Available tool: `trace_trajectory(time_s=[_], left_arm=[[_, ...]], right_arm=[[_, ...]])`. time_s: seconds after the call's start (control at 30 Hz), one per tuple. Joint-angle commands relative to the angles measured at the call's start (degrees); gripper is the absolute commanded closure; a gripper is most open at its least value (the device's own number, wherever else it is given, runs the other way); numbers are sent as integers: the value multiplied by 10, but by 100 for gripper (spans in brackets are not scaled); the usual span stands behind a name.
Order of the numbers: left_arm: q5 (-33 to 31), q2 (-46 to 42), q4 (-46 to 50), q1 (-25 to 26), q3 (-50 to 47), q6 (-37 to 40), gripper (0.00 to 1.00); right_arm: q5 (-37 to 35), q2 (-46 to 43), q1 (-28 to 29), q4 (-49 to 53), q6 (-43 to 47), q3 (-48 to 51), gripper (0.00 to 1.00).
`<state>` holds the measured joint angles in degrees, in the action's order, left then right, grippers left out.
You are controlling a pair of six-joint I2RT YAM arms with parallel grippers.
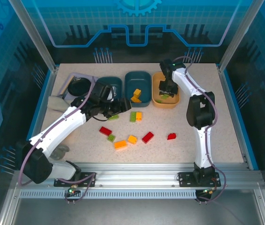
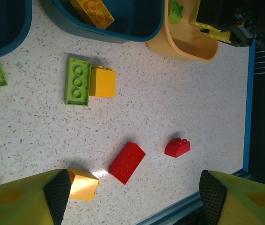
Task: Sort the legos into containers by color
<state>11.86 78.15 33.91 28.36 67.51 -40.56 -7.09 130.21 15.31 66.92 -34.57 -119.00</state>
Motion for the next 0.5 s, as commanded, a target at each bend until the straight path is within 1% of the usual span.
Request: trace_trajectory(time_s=[0.0,0.07,0.2,0.47], left_arm=[[1,12,-4,6,20,2,24],[2,15,-2,6,19,3,24],[-2,17,5,6,14,5,24],[-29,13,38,6,15,0,24]], right_arm=[[-2,7,-13,29,-32,1,67],[4,13,-13,27,-36,3,66],[12,28,-14,22,-38,-3,58],[12,28,-13,29,-51,-4,49]])
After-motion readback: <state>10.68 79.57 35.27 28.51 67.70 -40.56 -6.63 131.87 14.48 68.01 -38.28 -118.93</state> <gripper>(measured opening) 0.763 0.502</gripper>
